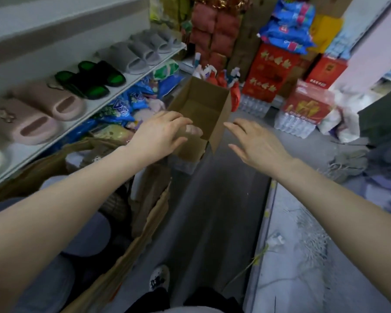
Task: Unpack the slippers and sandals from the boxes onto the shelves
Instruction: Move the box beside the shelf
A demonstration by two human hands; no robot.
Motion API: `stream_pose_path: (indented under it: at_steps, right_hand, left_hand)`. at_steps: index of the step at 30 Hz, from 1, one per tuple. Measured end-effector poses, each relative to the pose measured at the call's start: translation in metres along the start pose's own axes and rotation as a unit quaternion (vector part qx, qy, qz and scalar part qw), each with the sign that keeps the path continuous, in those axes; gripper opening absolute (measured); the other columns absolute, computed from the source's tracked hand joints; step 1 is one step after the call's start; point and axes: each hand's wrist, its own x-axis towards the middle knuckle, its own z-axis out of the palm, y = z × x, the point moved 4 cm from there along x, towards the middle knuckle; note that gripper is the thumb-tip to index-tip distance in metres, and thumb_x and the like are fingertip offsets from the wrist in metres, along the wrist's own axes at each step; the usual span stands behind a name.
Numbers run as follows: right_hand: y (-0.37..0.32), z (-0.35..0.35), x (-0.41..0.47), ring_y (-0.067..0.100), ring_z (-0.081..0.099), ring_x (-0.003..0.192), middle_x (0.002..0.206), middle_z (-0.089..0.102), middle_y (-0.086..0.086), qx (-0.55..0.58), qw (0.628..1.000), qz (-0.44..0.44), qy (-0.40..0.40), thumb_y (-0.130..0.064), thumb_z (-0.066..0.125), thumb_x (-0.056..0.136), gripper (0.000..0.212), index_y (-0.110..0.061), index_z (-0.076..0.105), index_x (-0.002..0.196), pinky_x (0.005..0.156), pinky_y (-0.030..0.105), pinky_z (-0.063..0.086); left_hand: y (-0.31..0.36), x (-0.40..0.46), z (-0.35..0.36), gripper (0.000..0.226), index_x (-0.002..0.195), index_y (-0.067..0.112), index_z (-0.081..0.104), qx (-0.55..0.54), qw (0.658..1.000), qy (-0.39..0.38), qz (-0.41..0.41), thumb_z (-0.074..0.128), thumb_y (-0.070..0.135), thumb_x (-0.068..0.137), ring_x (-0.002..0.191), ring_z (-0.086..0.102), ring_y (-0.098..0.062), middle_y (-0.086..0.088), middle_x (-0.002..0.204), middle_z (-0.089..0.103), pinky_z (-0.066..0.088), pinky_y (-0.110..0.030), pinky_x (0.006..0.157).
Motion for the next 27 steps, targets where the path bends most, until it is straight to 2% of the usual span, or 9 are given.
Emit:
stream_pose_path:
  at_steps: [7,11,15,19,24,27]
  right_hand:
    - [0.083,0.055,0.087,0.031,0.054,0.121,0.141,0.048,0.013,0.017,1.000,0.003,-0.017,-0.039,0.053,0.098,0.057,-0.017,0.037,0.148,0.090,0.041,0.053]
    - [0.135,0.100,0.143,0.033,0.052,0.124,0.144,0.047,0.013,0.035,0.998,-0.029,-0.035,-0.037,0.052,0.099,0.057,-0.016,0.036,0.149,0.092,0.044,0.052]
    - [0.194,0.143,0.202,0.036,0.055,0.116,0.137,0.052,0.016,0.070,0.994,-0.080,-0.026,-0.032,0.057,0.097,0.055,-0.011,0.044,0.145,0.083,0.045,0.053]
    - [0.245,0.185,0.258,0.037,0.059,0.111,0.131,0.056,0.018,0.087,0.986,-0.137,-0.040,-0.029,0.062,0.094,0.053,-0.009,0.049,0.141,0.077,0.042,0.055]
    - [0.276,0.242,0.325,0.037,0.059,0.108,0.129,0.056,0.018,0.106,0.972,-0.188,-0.089,-0.029,0.061,0.094,0.053,-0.010,0.049,0.141,0.075,0.043,0.057]
    - [0.281,0.281,0.365,0.038,0.061,0.103,0.128,0.057,0.017,0.110,0.964,-0.206,-0.125,-0.031,0.059,0.095,0.055,-0.013,0.045,0.145,0.072,0.042,0.056]
  left_hand:
    - [-0.039,0.116,0.063,0.041,0.128,0.024,0.056,-0.007,1.000,-0.014,-0.017,0.057,0.040,0.090,0.114,0.056,-0.020,-0.001,0.125,0.059,0.048,-0.034,0.088]
    - [-0.062,0.178,0.112,0.044,0.129,0.024,0.054,-0.024,0.998,-0.021,-0.056,0.056,0.041,0.088,0.115,0.055,-0.019,-0.002,0.127,0.058,0.048,-0.033,0.087]
    - [-0.088,0.230,0.172,0.043,0.129,0.023,0.053,-0.059,0.988,-0.023,-0.142,0.063,0.030,0.088,0.111,0.057,-0.017,-0.002,0.126,0.057,0.048,-0.029,0.089]
    - [-0.108,0.259,0.225,0.041,0.130,0.028,0.052,-0.047,0.968,-0.058,-0.240,0.058,0.034,0.090,0.117,0.054,-0.020,0.000,0.130,0.055,0.048,-0.038,0.095]
    - [-0.122,0.275,0.275,0.041,0.124,0.019,0.060,-0.060,0.945,-0.090,-0.310,0.069,0.026,0.084,0.108,0.059,-0.025,-0.006,0.122,0.061,0.046,-0.038,0.092]
    - [-0.145,0.280,0.308,0.043,0.122,0.020,0.061,-0.069,0.926,-0.110,-0.354,0.072,0.025,0.081,0.103,0.061,-0.026,-0.006,0.119,0.063,0.051,-0.038,0.085]
